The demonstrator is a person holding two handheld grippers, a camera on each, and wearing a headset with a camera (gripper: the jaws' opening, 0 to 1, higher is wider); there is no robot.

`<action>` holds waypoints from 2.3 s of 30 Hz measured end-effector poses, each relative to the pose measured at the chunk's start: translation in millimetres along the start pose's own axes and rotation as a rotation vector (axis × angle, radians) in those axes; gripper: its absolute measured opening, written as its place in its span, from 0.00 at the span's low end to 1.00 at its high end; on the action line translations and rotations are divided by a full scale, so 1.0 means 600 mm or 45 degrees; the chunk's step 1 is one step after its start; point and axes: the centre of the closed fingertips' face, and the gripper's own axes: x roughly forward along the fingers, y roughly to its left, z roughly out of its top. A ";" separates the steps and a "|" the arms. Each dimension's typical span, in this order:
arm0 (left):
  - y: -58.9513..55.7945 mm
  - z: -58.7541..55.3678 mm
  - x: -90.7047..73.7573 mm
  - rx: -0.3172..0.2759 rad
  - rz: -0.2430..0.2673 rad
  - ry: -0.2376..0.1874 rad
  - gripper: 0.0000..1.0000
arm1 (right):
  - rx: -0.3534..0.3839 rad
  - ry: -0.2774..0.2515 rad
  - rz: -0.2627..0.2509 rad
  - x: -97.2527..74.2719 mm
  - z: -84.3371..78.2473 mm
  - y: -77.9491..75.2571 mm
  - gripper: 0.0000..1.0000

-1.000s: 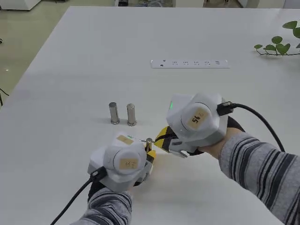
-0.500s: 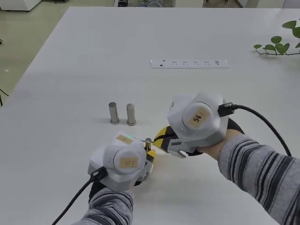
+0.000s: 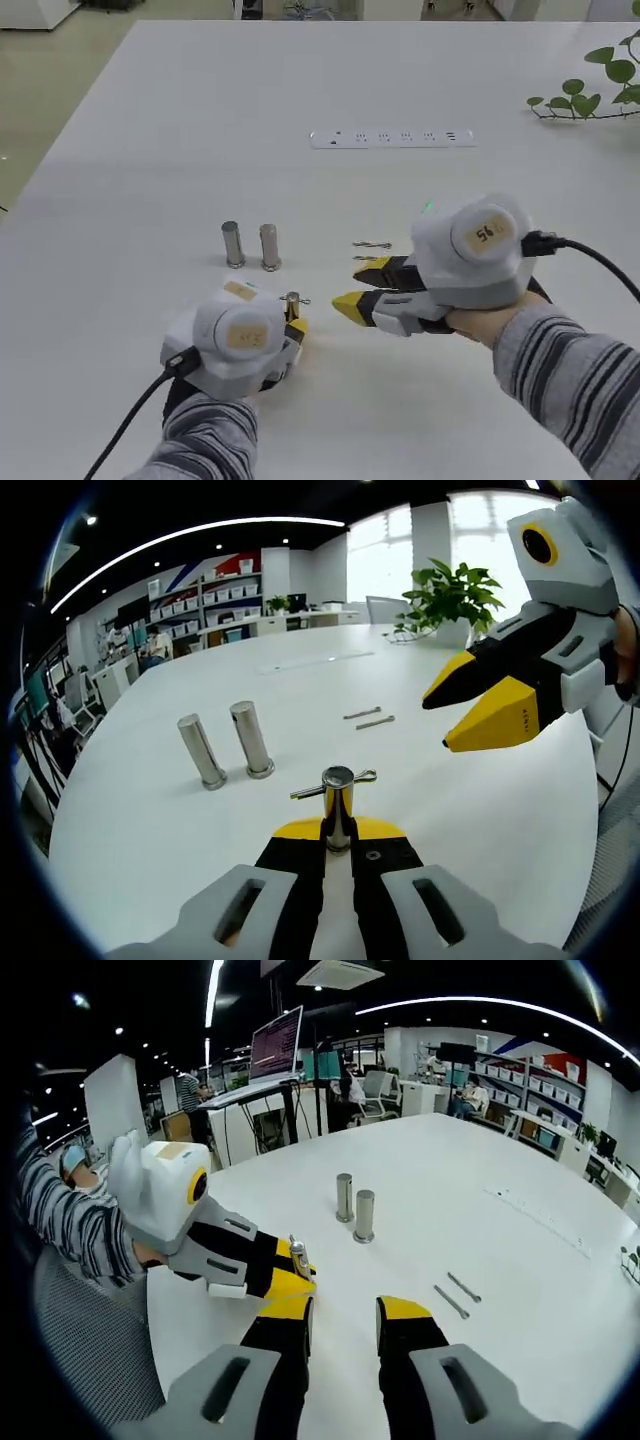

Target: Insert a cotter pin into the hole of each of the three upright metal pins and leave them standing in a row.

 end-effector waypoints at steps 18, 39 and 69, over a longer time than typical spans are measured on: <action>0.099 0.012 -0.006 -0.031 0.107 -0.007 0.05 | 0.098 -0.015 -0.042 -0.017 -0.020 -0.016 0.31; 0.130 -0.011 0.001 -0.066 0.146 0.013 0.05 | 0.155 0.012 -0.049 -0.022 -0.047 -0.015 0.32; 0.125 -0.009 -0.020 -0.144 0.144 -0.034 0.35 | 0.194 0.001 -0.036 -0.019 -0.048 -0.007 0.34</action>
